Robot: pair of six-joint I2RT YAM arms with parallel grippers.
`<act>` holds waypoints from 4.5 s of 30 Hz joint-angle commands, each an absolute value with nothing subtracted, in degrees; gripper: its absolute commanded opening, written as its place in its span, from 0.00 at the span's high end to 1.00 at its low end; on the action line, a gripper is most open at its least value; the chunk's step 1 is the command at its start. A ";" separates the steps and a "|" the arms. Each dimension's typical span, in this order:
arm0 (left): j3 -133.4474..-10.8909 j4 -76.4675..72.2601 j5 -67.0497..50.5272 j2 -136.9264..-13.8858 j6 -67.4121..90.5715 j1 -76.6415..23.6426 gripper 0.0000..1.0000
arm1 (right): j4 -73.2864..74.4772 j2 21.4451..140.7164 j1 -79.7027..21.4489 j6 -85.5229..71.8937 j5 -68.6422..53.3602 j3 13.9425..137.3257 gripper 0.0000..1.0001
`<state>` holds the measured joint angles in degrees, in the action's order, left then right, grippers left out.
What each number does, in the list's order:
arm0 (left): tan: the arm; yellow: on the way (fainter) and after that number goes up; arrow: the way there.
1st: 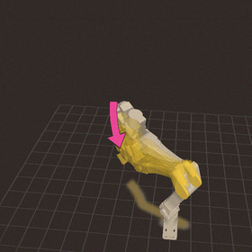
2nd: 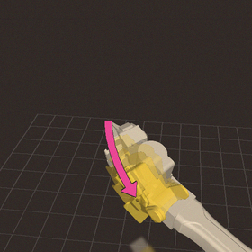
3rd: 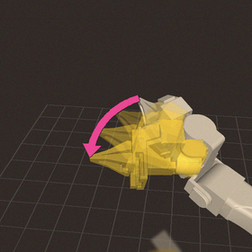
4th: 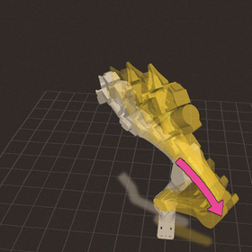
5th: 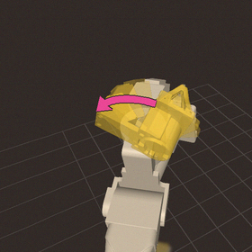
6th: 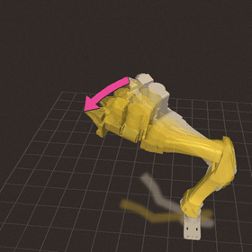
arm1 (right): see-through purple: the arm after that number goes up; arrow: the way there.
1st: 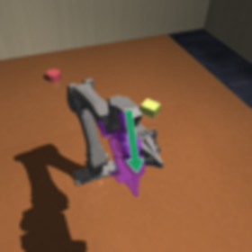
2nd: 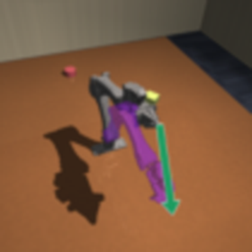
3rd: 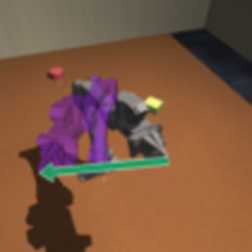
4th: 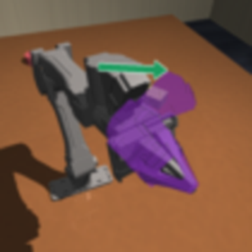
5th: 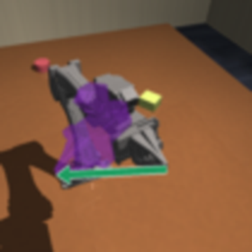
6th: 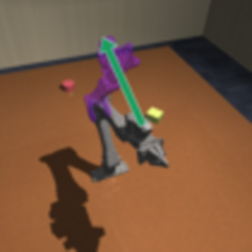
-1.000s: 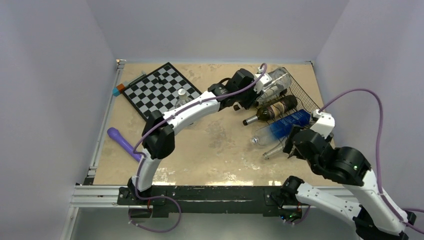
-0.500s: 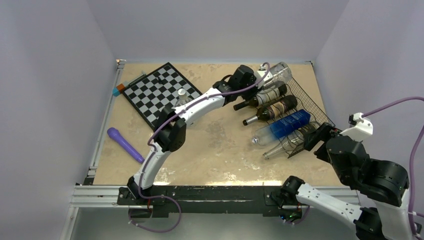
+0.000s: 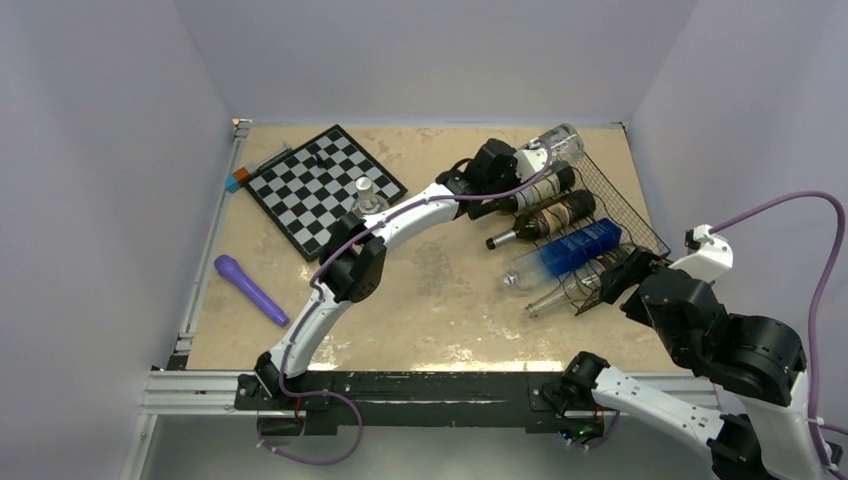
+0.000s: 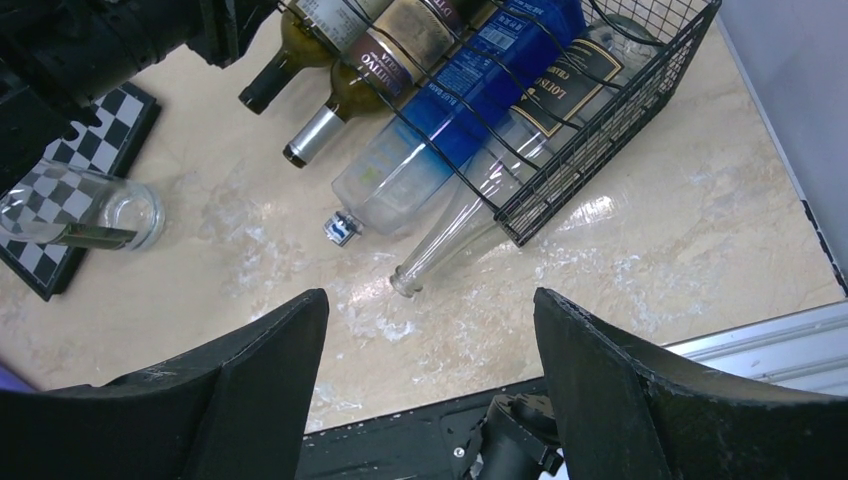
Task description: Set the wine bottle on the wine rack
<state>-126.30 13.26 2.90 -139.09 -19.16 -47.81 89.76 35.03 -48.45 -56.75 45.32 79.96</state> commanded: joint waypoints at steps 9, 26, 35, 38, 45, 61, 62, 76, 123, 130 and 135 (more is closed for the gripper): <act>-128.93 -7.67 4.62 -136.22 -23.63 -49.48 0.14 | 92.42 36.65 -48.43 -56.25 45.53 78.93 0.20; -114.63 -10.28 10.97 -121.26 -18.25 -50.27 0.01 | 85.39 35.24 -48.44 -50.16 43.78 78.56 0.15; -108.14 11.45 -1.40 -102.46 -3.35 -47.84 0.05 | 71.48 35.29 -48.47 -40.34 41.54 74.17 0.12; -100.06 14.04 -1.82 -93.21 -0.57 -47.66 0.05 | 64.79 35.70 -48.45 -37.51 39.77 71.53 0.12; -86.52 21.18 -0.26 -76.14 5.67 -46.16 0.03 | 55.27 39.60 -48.43 -32.05 36.40 69.52 0.11; -76.56 33.06 9.49 -67.48 12.85 -35.64 0.01 | 49.07 46.17 -48.43 -30.42 33.84 69.59 0.10; -76.95 34.10 8.73 -68.34 13.80 -33.73 0.02 | 49.11 46.27 -48.50 -30.60 33.86 69.49 0.10; -86.63 41.62 0.42 -85.25 11.40 -23.73 0.21 | 52.19 44.76 -48.43 -32.67 36.56 69.10 0.10; -94.71 52.11 -4.38 -96.71 3.08 -23.73 1.00 | 53.79 43.50 -48.49 -33.22 38.09 67.14 0.11; -93.39 49.04 -14.36 -92.23 7.72 -23.73 1.00 | 53.24 44.13 -48.43 -32.55 37.73 67.56 0.11; -91.59 41.91 -23.50 -88.50 16.90 -23.73 1.00 | 52.46 44.85 -48.47 -32.17 37.08 67.81 0.11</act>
<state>-91.72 51.24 -9.28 -95.42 6.85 -23.24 53.78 44.12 -48.47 -32.56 36.49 67.13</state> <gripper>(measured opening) 0.426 0.894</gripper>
